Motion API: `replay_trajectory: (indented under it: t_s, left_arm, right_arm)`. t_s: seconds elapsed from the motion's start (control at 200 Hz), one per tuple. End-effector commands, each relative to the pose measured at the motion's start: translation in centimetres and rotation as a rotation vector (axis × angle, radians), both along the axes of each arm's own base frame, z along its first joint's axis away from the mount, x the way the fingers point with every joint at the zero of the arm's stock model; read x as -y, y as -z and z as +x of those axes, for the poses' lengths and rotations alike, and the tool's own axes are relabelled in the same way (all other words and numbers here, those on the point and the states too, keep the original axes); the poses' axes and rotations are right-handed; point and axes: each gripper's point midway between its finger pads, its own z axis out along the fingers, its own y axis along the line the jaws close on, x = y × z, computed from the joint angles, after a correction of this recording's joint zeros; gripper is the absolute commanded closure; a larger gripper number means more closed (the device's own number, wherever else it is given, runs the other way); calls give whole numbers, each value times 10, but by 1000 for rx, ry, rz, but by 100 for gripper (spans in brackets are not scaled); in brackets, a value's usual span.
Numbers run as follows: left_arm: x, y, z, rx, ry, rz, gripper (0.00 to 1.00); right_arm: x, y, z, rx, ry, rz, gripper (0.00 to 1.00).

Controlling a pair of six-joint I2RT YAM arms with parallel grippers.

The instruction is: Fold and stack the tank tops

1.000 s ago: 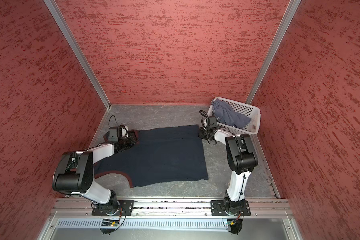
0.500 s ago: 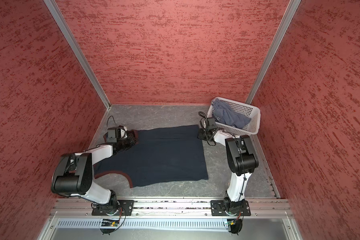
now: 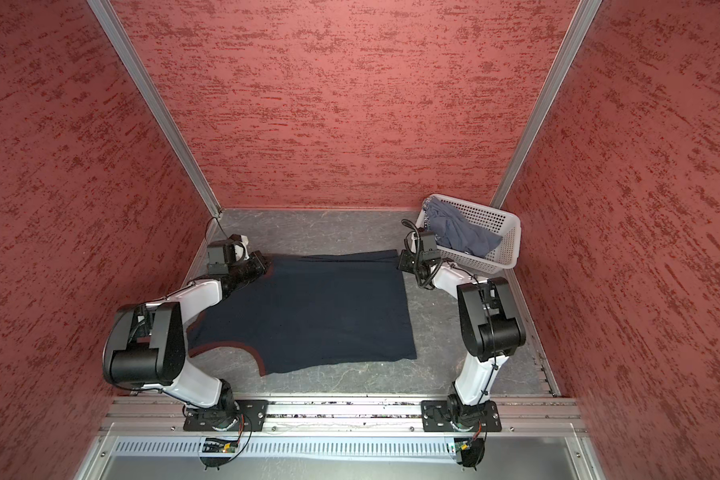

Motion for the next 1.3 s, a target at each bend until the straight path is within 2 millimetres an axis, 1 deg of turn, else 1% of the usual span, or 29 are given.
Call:
replay_trajectory:
  t_s: [0.0, 0.065, 0.155, 0.291, 0.411, 0.501, 0.526, 0.546, 0.576, 0.596, 0.621, 0.666, 0.701, 0.761, 0.857, 0.892, 0.922, 0.927, 0.942, 0.972, 1.057, 1.137, 1.202, 1.262, 1.292]
  left_arm:
    - [-8, -11, 17, 59, -3, 27, 95]
    - [-8, -9, 15, 58, -2, 26, 93]
    - [-5, 3, 6, 40, 2, 17, 93]
    - [-1, 27, -15, -12, -3, -8, 93]
    - [-1, 44, -33, -63, -23, -28, 92]
    - [1, 55, -44, -105, -37, -50, 89]
    - [1, 57, -46, -118, -40, -57, 86]
    - [1, 58, -48, -129, -42, -59, 81]
    - [0, 61, -50, -147, -53, -63, 70]
    - [-1, 62, -51, -157, -62, -65, 65]
    - [-2, 62, -52, -164, -69, -68, 63]
    - [-3, 61, -52, -166, -73, -71, 60]
    - [-5, 60, -52, -174, -82, -67, 59]
    - [-9, 53, -49, -178, -101, -51, 58]
    - [-12, 36, -46, -167, -109, 7, 57]
    - [-13, 33, -47, -177, -120, 50, 55]
    - [-15, 25, -44, -171, -132, 88, 54]
    - [-15, 27, -47, -185, -133, 93, 54]
    - [-16, 24, -45, -183, -140, 114, 54]
    - [-14, 20, -44, -188, -136, 136, 54]
    - [-3, 16, -41, -211, -113, 178, 53]
    - [20, 17, -37, -227, -52, 196, 49]
    - [41, 24, -31, -243, 12, 183, 49]
    - [58, 36, -28, -277, 56, 168, 49]
    - [63, 43, -27, -298, 70, 162, 49]
  right_arm:
    - [5, -26, 23, 97, 33, 5, 100]
    - [6, -23, 20, 93, 35, 4, 100]
    - [7, -12, 9, 74, 36, 6, 100]
    - [12, 9, -11, 32, 50, 3, 100]
    - [15, 24, -27, -5, 62, 8, 100]
    - [14, 35, -36, -36, 67, 25, 100]
    - [13, 38, -39, -44, 65, 30, 100]
    - [13, 40, -40, -49, 65, 34, 100]
    - [13, 42, -42, -56, 64, 39, 95]
    - [12, 43, -43, -60, 64, 41, 90]
    - [13, 42, -44, -61, 66, 43, 83]
    - [13, 40, -43, -59, 68, 41, 76]
    - [15, 36, -42, -51, 78, 37, 72]
    - [17, 26, -39, -39, 91, 29, 64]
    - [21, 7, -34, -7, 102, 8, 57]
    - [22, 2, -33, -1, 105, -3, 55]
    - [23, -1, -34, -2, 109, -14, 53]
    - [23, -1, -34, -1, 110, -17, 53]
    - [23, -2, -34, -3, 110, -26, 52]
    - [23, -4, -34, -7, 111, -45, 50]
    - [11, -10, -35, -2, 84, -82, 46]
    - [-11, -13, -34, -1, 32, -79, 44]
    - [-35, -10, -32, -19, -20, -57, 44]
    - [-59, -2, -32, -47, -68, -45, 43]
    - [-67, 3, -32, -63, -79, -46, 43]
